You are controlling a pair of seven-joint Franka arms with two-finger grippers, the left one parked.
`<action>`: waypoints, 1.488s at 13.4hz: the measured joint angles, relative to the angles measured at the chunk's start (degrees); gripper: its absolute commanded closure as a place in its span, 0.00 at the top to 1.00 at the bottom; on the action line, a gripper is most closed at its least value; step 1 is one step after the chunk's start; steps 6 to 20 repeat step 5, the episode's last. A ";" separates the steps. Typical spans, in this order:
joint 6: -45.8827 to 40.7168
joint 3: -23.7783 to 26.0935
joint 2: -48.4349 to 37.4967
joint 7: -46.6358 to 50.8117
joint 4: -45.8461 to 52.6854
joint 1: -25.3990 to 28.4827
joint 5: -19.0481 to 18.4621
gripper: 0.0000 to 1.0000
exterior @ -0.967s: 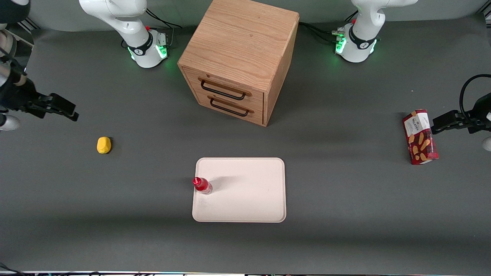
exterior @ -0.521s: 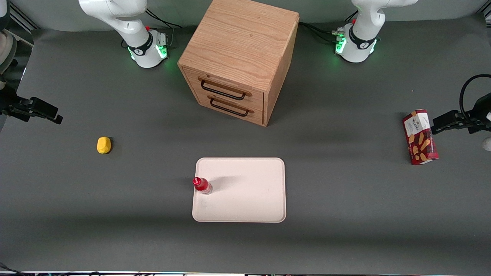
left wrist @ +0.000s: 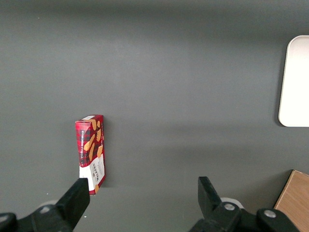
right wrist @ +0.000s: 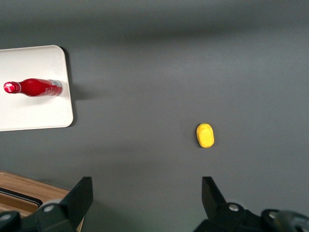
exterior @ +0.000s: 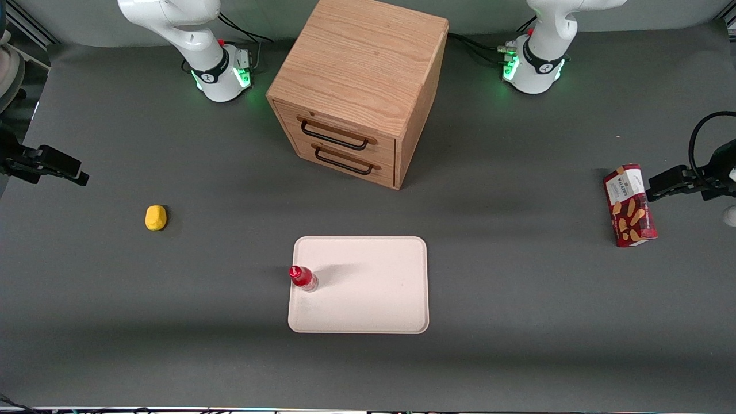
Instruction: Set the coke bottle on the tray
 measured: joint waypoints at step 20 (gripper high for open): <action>0.03 1.27 0.10 -0.12 -0.13 -0.99 0.01 1.00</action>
